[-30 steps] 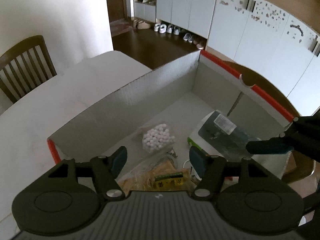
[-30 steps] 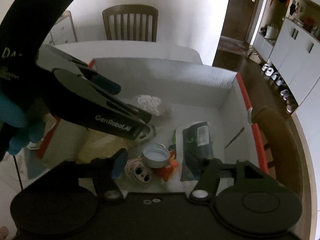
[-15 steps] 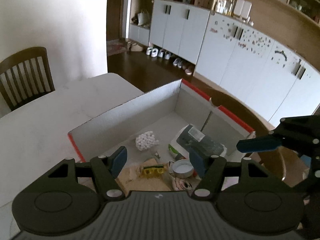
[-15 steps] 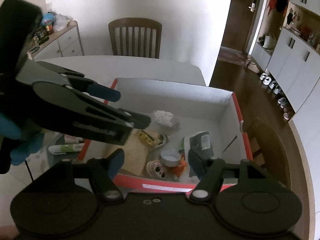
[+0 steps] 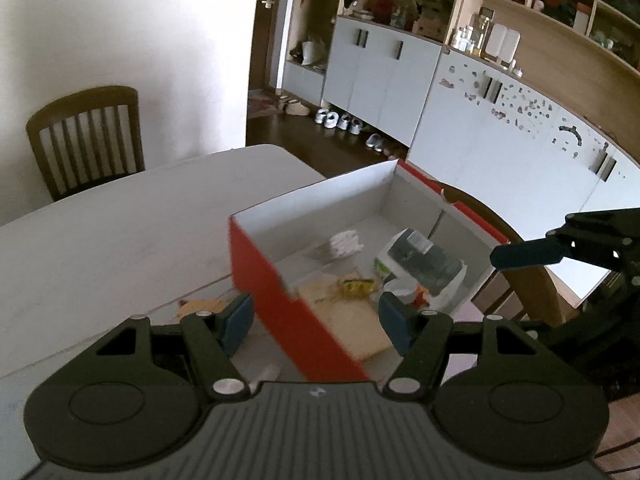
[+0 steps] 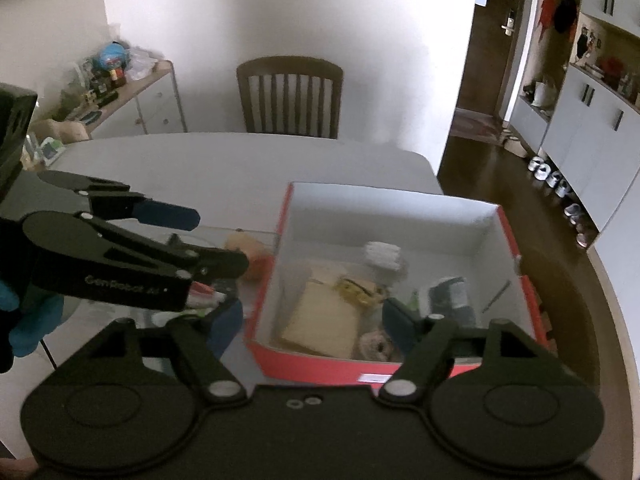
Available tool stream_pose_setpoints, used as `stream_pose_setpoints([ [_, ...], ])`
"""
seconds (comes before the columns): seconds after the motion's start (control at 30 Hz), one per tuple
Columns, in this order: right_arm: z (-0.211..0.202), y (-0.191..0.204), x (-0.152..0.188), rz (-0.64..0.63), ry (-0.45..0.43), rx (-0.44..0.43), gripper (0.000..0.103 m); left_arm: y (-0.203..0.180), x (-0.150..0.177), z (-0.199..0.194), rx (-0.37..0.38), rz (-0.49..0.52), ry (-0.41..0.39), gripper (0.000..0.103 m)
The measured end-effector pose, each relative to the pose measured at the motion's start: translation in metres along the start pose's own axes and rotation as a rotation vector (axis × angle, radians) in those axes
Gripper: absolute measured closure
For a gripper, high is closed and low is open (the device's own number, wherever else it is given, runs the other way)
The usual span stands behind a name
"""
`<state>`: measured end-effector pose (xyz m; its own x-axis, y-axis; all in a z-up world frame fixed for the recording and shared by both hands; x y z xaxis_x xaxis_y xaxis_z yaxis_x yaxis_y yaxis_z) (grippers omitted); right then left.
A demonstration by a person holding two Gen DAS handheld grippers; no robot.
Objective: Organize objects
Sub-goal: 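Withdraw both tools from the box back toward the table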
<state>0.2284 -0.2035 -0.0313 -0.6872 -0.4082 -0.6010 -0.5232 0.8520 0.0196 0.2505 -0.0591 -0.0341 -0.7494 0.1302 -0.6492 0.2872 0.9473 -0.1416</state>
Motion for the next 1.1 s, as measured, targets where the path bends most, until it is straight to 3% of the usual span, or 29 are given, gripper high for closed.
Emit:
stream_pose_setpoints([
  [0.1,0.001,0.018,0.000,0.003,-0.008,-0.013,0.023,0.012,0.012,-0.012,-0.014,-0.002,-0.011,0.025],
  [0.4,0.014,0.060,0.006,0.018,-0.026,-0.041,0.013,0.055,0.048,-0.030,-0.033,-0.021,0.008,0.021],
  [0.53,0.022,0.073,0.009,0.030,-0.030,-0.041,0.002,0.077,0.062,-0.033,-0.040,-0.027,0.025,0.019],
  [0.67,0.032,0.089,0.012,0.030,-0.026,-0.041,0.002,0.099,0.073,-0.032,-0.048,-0.043,0.036,0.015],
  [0.77,0.043,0.099,0.014,0.030,-0.003,-0.030,0.002,0.113,0.078,-0.028,-0.055,-0.051,0.035,0.001],
  [1.1,0.088,0.123,0.026,0.086,0.096,0.003,0.002,0.155,0.082,0.007,-0.107,0.038,0.037,0.001],
])
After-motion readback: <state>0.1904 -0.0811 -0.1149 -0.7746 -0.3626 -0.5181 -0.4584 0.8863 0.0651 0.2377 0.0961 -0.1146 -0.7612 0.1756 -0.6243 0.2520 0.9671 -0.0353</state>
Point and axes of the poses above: each gripper's, at about its wrist camera, not at the fingertips, and z roughly the way its jaws point, y to its left, x to its underside, the point moved 3 cm from there along z, roughly the way its jaws point, and after that the axes turned 5 degrees about y, right-handed, at the moved point
